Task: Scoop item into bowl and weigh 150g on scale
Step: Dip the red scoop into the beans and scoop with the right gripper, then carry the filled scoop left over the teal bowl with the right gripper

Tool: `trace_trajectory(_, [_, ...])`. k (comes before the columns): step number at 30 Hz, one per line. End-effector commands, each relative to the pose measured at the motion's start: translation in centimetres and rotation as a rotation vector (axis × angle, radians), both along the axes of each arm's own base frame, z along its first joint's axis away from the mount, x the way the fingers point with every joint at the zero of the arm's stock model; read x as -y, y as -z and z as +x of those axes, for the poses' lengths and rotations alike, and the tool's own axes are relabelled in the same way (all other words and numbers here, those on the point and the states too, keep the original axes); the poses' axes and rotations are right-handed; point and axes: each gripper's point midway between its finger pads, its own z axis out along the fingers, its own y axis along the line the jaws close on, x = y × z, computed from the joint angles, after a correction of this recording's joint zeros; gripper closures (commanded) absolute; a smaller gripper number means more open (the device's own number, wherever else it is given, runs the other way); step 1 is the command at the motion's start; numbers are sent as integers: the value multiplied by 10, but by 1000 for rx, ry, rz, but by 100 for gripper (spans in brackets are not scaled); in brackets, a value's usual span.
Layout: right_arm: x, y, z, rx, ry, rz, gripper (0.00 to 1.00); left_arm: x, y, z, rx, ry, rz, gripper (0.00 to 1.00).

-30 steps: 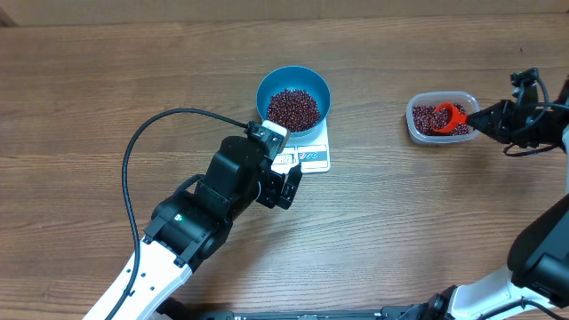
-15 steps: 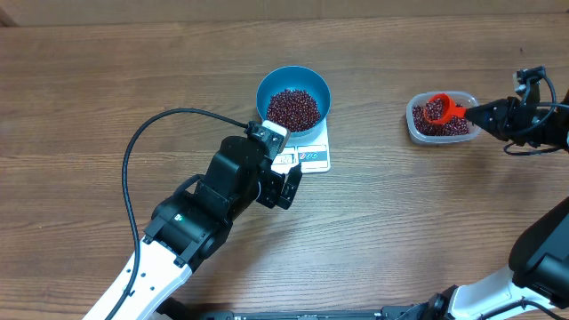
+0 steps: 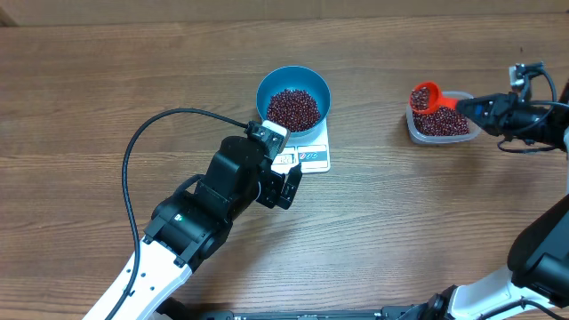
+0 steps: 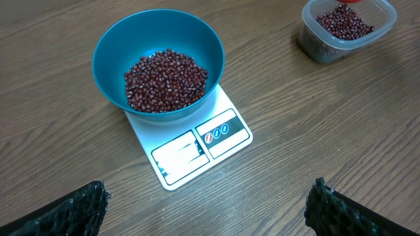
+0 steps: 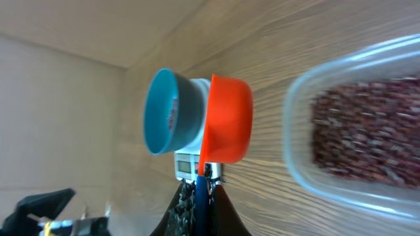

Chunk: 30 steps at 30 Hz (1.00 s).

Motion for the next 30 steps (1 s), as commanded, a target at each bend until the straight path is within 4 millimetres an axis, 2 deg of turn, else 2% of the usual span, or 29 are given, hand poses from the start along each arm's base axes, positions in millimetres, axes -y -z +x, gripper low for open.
trace_trajectory(1, [-22, -17, 6, 58, -61, 74, 96, -3, 1, 1, 9, -2, 15, 1])
trace_trajectory(18, [-121, -25, 10, 101, -301, 98, 96, -3, 1, 1, 10, -2, 14, 1])
trace_trajectory(30, [-183, -34, 22, 284, -459, 34, 96, -3, 1, 1, 10, -2, 14, 1])
